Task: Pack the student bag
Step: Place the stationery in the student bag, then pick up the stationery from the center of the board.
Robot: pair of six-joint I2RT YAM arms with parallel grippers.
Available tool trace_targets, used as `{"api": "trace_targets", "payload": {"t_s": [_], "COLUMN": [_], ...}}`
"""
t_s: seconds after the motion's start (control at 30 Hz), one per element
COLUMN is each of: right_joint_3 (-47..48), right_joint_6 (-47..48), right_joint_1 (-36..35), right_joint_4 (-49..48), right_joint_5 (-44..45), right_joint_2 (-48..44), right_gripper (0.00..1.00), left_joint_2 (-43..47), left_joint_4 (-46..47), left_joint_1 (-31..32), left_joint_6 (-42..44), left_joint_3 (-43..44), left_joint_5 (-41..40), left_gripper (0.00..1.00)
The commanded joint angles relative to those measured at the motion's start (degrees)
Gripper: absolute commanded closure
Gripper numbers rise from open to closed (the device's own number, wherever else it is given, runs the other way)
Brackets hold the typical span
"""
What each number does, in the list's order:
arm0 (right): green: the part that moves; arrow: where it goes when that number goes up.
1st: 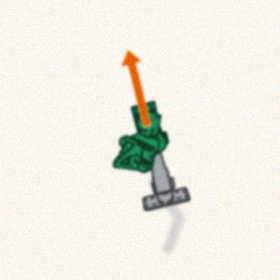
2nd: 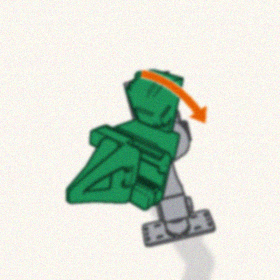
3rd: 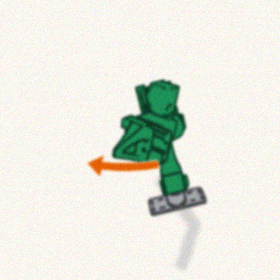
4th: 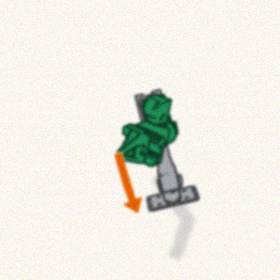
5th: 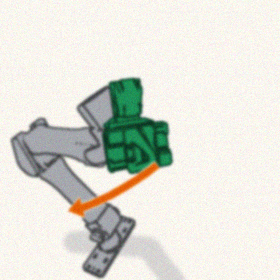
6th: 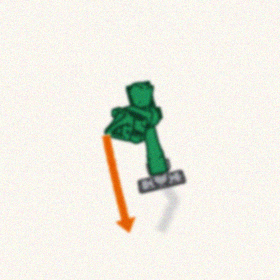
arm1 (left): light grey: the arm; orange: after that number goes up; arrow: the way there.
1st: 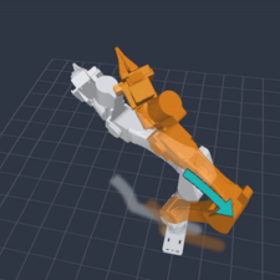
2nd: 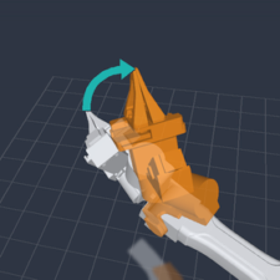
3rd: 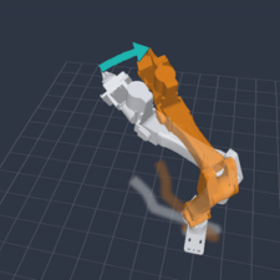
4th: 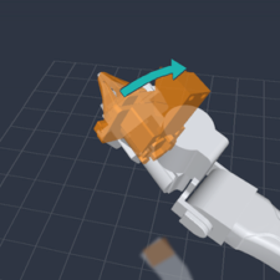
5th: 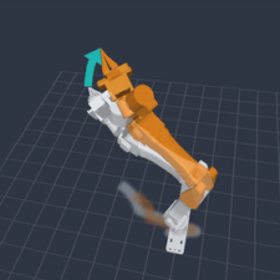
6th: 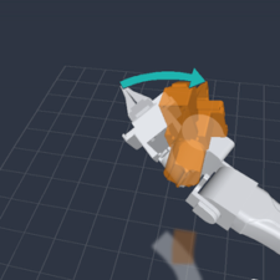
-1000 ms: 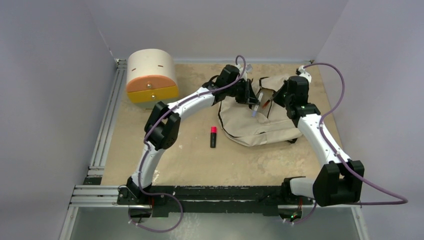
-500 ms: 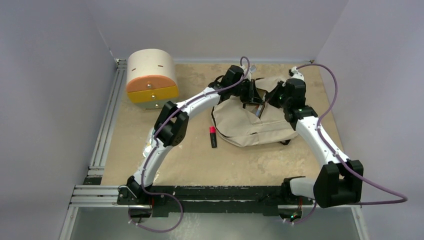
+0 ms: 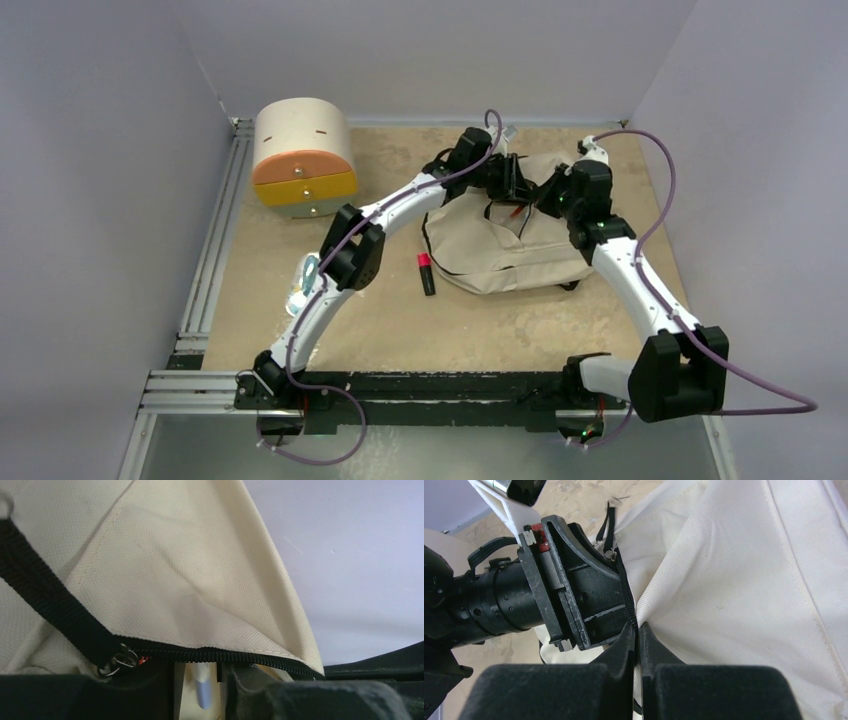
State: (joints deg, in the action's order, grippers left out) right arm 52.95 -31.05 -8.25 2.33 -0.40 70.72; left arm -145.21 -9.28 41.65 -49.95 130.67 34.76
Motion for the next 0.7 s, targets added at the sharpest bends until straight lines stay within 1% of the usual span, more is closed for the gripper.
{"api": "trace_targets", "payload": {"t_s": [0.0, 0.07, 0.13, 0.23, 0.33, 0.43, 0.53, 0.67], "right_joint_3": [0.40, 0.61, 0.88, 1.22, 1.21, 1.19, 1.43, 3.12], "right_joint_6": [-0.62, -0.90, -1.11, -1.44, -1.48, -1.98, -3.46, -3.45], "right_joint_1": [-0.72, -0.71, -0.71, -0.72, -0.71, -0.72, -0.63, -0.63], "right_joint_4": [-5.15, -5.08, -4.97, -4.82, -4.59, -3.90, -2.43, -0.49], "right_joint_5": [1.81, 2.24, 2.29, 2.87, 4.19, 7.43, 11.11, 15.69], "right_joint_2": [-3.58, -3.65, -3.72, -3.81, -4.19, -4.47, -4.34, -3.83], "right_gripper": [1.00, 1.00, 1.00, 1.00, 1.00, 1.00, 1.00, 1.00], "left_joint_2": [1.78, 4.04, 5.63, 7.56, 11.32, 17.97, 26.73, 38.70], "left_joint_4": [3.51, 4.41, 3.71, 0.39, -2.23, -3.05, -4.14, -5.74], "left_joint_1": [-0.30, -0.25, -0.33, -0.34, -0.47, -0.79, -1.32, -2.04], "left_joint_6": [0.73, 1.55, 2.55, 5.35, 8.65, 12.20, 15.58, 18.54], "left_joint_3": [0.28, -2.92, -3.90, -4.07, -7.15, -13.81, -21.45, -34.51], "left_joint_5": [1.92, 1.09, 0.48, -0.60, -2.28, -5.73, -10.23, -17.79], "left_gripper": [0.69, 0.64, 0.60, 0.58, 0.57, 0.56, 0.56, 0.56]}}
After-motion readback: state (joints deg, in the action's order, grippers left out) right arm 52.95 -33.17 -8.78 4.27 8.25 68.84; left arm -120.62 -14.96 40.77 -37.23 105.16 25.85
